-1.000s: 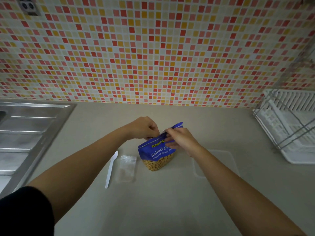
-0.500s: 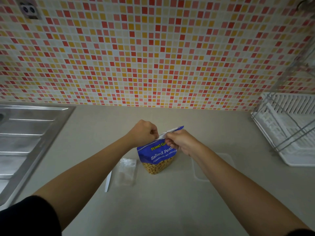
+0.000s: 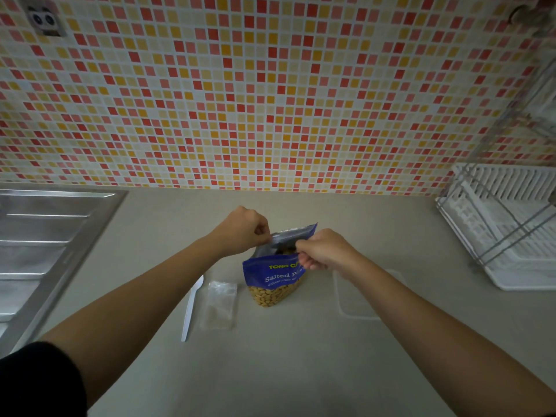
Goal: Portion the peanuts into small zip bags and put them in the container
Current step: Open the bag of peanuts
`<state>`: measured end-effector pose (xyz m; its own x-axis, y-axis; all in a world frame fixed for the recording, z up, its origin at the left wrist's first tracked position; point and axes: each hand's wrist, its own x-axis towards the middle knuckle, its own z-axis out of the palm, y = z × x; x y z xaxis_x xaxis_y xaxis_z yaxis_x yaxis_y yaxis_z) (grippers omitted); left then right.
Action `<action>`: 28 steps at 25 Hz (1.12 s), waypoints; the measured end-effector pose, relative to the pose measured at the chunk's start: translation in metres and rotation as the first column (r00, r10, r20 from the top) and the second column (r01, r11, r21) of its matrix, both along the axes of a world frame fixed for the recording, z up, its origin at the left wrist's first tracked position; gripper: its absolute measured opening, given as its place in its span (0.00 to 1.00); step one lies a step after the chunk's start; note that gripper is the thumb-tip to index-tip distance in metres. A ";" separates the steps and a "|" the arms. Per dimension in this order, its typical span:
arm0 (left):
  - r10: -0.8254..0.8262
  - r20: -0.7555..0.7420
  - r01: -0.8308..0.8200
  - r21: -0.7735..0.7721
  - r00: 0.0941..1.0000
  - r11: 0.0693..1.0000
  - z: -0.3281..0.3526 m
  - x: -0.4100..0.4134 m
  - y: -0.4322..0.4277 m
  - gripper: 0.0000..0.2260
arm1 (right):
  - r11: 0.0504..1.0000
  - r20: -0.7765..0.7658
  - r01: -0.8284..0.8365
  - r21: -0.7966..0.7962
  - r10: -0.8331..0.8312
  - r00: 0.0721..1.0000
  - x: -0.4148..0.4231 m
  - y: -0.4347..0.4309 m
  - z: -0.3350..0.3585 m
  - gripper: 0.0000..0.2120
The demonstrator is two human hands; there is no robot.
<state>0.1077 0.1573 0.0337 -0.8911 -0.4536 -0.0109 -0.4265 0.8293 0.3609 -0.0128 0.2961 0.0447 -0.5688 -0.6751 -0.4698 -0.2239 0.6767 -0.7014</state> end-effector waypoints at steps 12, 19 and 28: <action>0.103 -0.145 -0.083 0.142 0.984 0.986 0.009 0.027 -0.006 0.14 | 0.960 -0.461 -0.251 -0.122 0.169 0.871 -0.020 0.026 0.011 0.11; 0.082 -0.068 -0.070 0.158 0.994 0.985 -0.022 0.067 0.010 0.10 | 0.887 -0.296 -0.291 -0.358 0.188 0.937 -0.049 0.025 -0.046 0.10; 0.192 -0.191 -0.174 0.109 0.963 0.979 -0.027 0.024 -0.014 0.09 | 0.876 -0.447 -0.217 -0.431 0.002 0.895 -0.050 0.003 -0.059 0.06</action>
<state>0.1313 0.1429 0.0066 -0.7812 -0.6145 0.1100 -0.4799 0.7038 0.5238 -0.0625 0.2991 -0.0146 -0.5456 -0.8191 0.1772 -0.6214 0.2535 -0.7414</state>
